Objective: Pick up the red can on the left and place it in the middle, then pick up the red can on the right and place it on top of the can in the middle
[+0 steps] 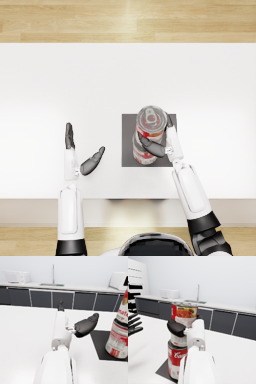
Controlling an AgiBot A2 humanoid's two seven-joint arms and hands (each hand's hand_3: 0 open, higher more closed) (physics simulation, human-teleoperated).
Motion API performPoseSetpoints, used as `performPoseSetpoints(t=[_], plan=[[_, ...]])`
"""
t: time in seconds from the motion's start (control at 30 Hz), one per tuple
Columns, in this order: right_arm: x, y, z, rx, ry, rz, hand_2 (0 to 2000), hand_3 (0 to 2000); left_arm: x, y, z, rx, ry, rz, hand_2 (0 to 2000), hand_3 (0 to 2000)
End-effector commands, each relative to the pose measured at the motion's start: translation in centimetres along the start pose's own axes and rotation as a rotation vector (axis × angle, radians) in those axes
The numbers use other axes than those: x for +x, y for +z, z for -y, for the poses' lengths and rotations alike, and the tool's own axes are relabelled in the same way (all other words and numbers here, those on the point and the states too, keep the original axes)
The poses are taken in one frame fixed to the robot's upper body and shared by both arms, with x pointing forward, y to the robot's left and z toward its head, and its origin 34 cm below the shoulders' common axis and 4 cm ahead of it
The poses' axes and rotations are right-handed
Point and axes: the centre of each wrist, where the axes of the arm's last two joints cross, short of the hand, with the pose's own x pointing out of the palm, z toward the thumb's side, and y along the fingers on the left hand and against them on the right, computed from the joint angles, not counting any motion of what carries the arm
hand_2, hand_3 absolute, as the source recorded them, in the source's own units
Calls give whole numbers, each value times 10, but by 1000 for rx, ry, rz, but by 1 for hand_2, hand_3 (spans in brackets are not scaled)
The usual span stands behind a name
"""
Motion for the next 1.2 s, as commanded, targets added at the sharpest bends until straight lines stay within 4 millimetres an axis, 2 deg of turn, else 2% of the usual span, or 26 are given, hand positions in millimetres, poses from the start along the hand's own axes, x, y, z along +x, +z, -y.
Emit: performPoseSetpoints(t=[0.03,0.07,0.13,0.17,0.23,0.4,0.43,0.47,0.63,0.73,0.83,0.97,1.1,1.2], plan=[[0,6,-4,-23,-5,6,639,1193,-1,6,-3,24,4,1,0,0],[0,8,-3,-24,-19,13,0,867,0,1,0,2,1,1,0,0],[-1,16,-5,-45,-38,30,0,213,3,8,-2,31,-10,2,0,0],[0,21,-6,-60,-42,37,0,0,5,11,-2,42,-18,3,0,0],[-1,31,-10,-96,-64,56,0,0,9,22,-4,84,-30,5,0,0],[-5,63,-18,-211,-122,106,0,0,20,66,-14,249,-69,12,0,0],[-10,66,-20,-253,27,-349,0,0,22,71,-16,270,-73,13,0,0],[-7,75,-21,-261,-101,24,0,0,24,80,-19,302,-81,15,0,0],[-14,101,-33,-371,-128,56,0,0,30,112,-32,412,-92,26,0,0],[-28,114,-39,-425,-181,91,0,0,23,132,-38,483,-65,27,0,0],[-48,120,-43,-450,-254,121,0,0,8,149,-44,541,-14,23,0,0],[-73,113,-43,-652,-183,30,0,0,-10,147,-49,527,52,26,0,0],[-96,97,-42,-667,-225,27,0,0,-26,134,-51,476,117,36,0,0],[-104,85,-40,-640,-245,33,0,0,-36,123,-51,437,155,44,0,0]])
